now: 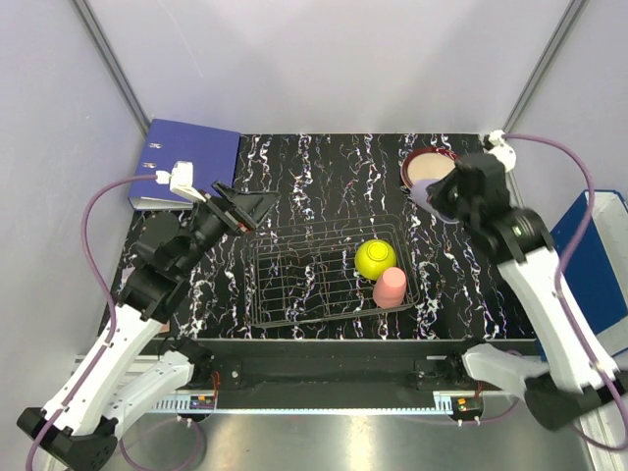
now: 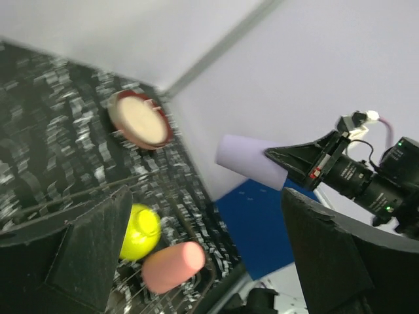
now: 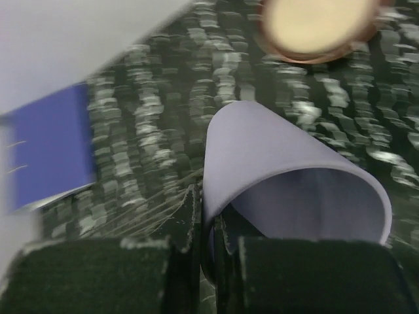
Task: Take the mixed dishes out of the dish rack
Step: Place the cup at the center of the board.
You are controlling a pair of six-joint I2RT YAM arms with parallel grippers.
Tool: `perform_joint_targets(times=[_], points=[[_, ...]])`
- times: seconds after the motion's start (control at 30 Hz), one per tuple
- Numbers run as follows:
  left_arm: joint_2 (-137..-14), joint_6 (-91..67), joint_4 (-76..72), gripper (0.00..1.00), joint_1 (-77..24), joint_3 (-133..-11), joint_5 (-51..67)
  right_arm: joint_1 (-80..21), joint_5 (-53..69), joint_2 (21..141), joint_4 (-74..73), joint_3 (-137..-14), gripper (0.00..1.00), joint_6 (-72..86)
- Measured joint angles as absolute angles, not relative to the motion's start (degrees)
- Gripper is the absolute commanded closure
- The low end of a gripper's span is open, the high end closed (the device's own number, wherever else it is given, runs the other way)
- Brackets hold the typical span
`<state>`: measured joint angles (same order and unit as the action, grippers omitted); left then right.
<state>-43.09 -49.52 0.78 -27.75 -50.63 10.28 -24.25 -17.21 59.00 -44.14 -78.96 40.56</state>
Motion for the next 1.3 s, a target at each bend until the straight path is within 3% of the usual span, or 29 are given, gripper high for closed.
perform_joint_targets(times=[0.1, 0.27, 0.4, 0.8, 1.23, 1.3], points=[[-42.50, -49.63, 7.27, 0.01, -27.68, -50.54, 5.78, -18.50, -21.10, 67.02, -50.11, -81.12, 1.00, 39.97], [-41.28, -49.98, 13.87, 0.01, -27.68, -48.69, 2.52, -0.97, -18.17, 79.88, -56.36, -81.54, 1.00, 40.60], [-40.86, -49.95, 15.70, 0.01, -27.68, -48.07, 2.02, 6.57, -13.26, 87.33, -57.39, -82.30, 1.00, 41.67], [-42.00, -49.87, 16.69, 0.01, -27.68, -45.43, 2.98, 7.11, -11.38, 105.84, -56.90, -92.64, 1.00, 41.76], [-44.86, -48.93, 16.67, 0.01, -27.68, -43.70, 3.84, 7.01, -14.17, 112.81, -56.03, -96.66, 1.00, 40.10], [-44.86, -48.45, 16.47, 0.01, -27.68, -43.70, 4.54, 7.01, -13.91, 112.73, -55.29, -96.27, 0.87, 40.01]])
